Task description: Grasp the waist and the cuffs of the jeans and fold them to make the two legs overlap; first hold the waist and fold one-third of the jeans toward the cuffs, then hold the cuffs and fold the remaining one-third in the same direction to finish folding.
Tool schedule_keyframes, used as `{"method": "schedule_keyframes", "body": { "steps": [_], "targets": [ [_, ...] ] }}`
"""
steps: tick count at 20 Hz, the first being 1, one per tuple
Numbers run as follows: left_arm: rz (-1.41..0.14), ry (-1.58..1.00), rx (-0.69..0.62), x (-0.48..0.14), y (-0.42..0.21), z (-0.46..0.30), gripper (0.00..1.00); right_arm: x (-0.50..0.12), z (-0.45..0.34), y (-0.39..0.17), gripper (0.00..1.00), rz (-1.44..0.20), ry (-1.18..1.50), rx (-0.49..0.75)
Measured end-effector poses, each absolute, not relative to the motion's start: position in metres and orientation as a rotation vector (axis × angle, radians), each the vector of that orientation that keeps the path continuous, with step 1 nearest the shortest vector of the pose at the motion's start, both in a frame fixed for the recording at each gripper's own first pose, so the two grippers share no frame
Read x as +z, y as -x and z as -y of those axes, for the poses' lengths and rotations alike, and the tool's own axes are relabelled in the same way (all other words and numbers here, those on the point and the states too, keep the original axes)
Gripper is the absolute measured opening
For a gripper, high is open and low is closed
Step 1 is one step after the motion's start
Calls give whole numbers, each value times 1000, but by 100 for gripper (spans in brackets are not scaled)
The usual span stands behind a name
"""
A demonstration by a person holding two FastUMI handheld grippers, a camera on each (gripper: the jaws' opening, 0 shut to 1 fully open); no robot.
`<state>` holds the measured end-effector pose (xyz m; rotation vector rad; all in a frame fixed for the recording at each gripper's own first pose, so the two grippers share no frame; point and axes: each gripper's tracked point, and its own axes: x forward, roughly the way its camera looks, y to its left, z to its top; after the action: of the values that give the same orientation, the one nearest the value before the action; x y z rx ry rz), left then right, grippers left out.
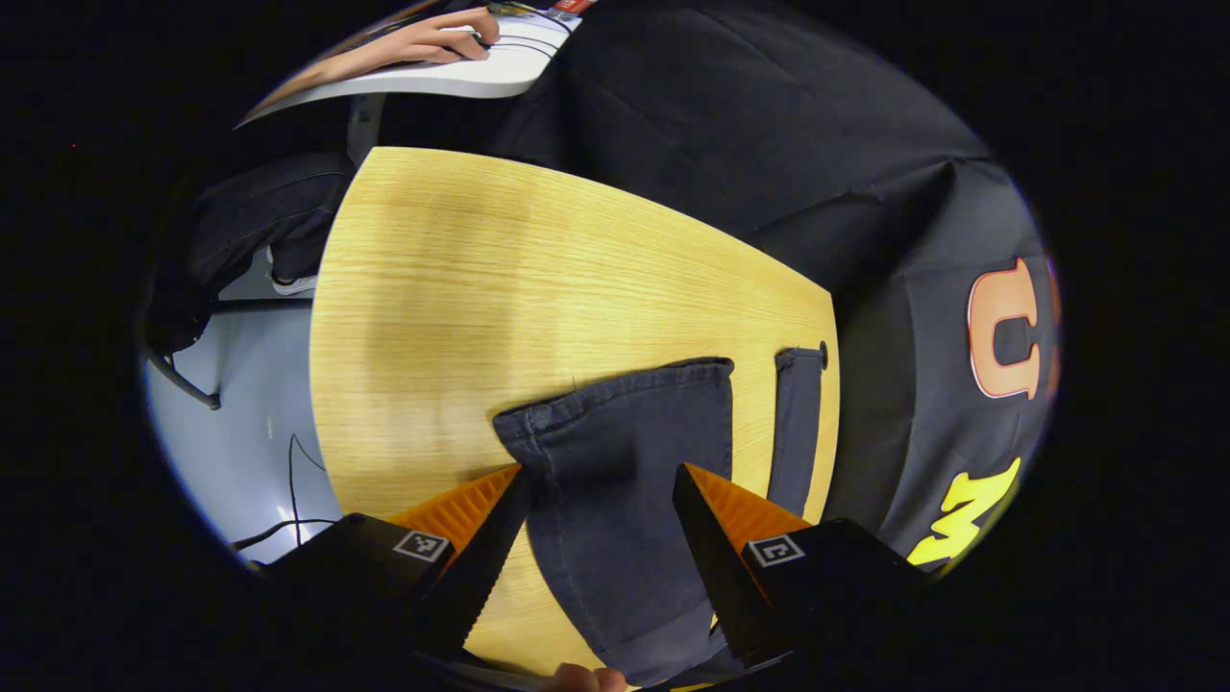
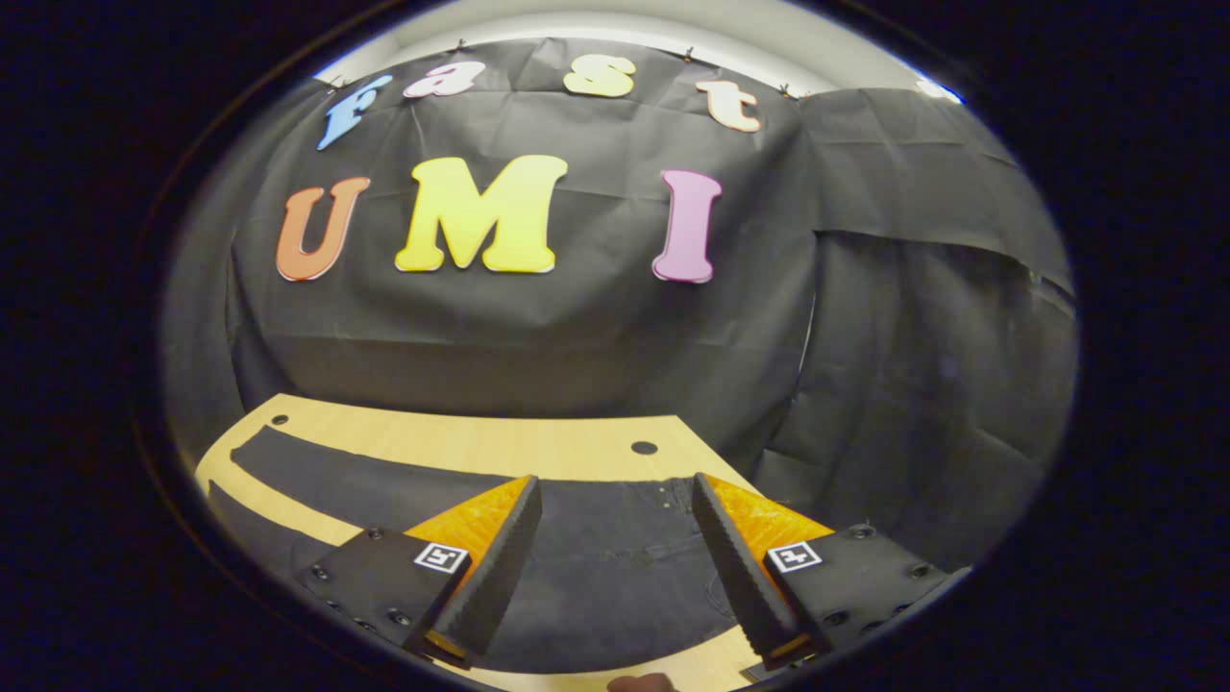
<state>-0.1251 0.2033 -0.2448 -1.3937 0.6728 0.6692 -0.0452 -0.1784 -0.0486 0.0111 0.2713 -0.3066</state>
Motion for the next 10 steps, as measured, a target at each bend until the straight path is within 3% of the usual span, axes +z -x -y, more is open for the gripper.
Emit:
{"method": "schedule_keyframes", "body": {
  "steps": [1, 2, 3, 7, 9, 10],
  "targets": [
    [-687, 1411, 675, -250, 128, -201, 94, -57, 183, 46, 99, -302, -40, -311],
    [-684, 1436, 687, -251, 130, -203, 77, -66, 189, 46, 96, -335, -73, -314],
    [-688, 1457, 703, -254, 134, -203, 77, -74, 194, 48, 97, -366, -114, -315],
    [-711, 1471, 676, -262, 141, -197, 16, -108, 208, 45, 98, -522, -387, -261],
    [-713, 1491, 675, -261, 142, -197, 12, -133, 238, 48, 99, -622, -434, -322],
    [-718, 1491, 677, -262, 141, -198, 12, -148, 261, 56, 95, -684, -430, -376]
  ]
}}
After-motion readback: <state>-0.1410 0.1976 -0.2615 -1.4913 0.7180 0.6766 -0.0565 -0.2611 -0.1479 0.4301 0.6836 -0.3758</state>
